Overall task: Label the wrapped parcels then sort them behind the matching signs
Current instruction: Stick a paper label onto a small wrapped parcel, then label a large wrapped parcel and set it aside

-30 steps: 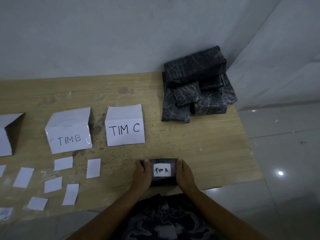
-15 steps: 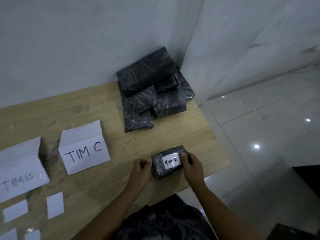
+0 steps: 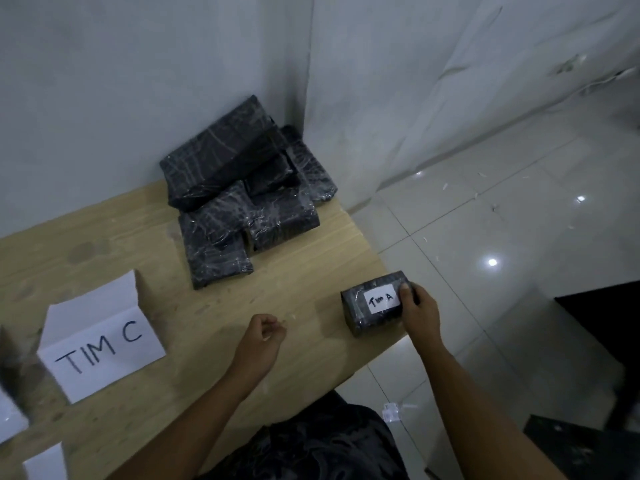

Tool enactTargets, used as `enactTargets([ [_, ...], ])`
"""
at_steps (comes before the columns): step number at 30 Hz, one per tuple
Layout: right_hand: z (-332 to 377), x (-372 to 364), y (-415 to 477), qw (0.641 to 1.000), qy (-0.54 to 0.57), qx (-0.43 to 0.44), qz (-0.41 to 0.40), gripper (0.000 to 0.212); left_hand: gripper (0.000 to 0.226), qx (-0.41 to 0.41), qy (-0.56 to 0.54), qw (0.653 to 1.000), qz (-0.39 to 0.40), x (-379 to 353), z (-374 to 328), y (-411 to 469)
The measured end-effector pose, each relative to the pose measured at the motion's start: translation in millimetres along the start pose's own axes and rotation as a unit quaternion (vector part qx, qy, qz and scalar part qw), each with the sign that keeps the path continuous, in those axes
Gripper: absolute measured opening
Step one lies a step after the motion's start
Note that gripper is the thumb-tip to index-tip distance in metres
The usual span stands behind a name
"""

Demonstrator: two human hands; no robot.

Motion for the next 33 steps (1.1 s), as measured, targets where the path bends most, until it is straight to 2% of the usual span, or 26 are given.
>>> enactTargets([
  [6,-3,-2,-2,1.0,0.015,-0.022,0.002,0.038,0.02,-0.017,0.011,1.0,0.0,0,-16,11],
  [11,5,-3,-8,0.999,0.009,-0.025,-0.041,0.053,0.021,-0.036,-0.003,0.999,-0.002,0,-26,13],
  [16,27,-9,1,0.995,-0.048,0.03,-0.078,0.043,0.017,-0.023,-0.015,1.0,-0.004,13,-28,18],
  [19,53,-25,15,0.992,-0.066,0.091,-0.057,0.036,0.013,-0.015,-0.04,0.999,-0.027,30,-32,22],
  [24,102,-65,36,0.987,-0.019,0.16,-0.02,0.031,0.018,-0.013,-0.07,0.996,-0.054,62,-51,26],
  [30,172,-125,61,0.968,0.006,0.234,0.09,0.032,0.018,-0.041,-0.094,0.989,-0.107,108,-81,38],
  [33,202,-152,76,0.961,0.033,0.23,0.147,0.041,0.011,-0.061,-0.1,0.983,-0.138,128,-101,46],
])
Point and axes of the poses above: each hand's wrist, its own y-axis towards the middle knuckle, its own x-axis out of the back of the hand, z = x × y, the point moved 3 cm from there along y, towards the middle knuckle, and after that the axes turned 11 degrees about x, right-handed, at the moved point
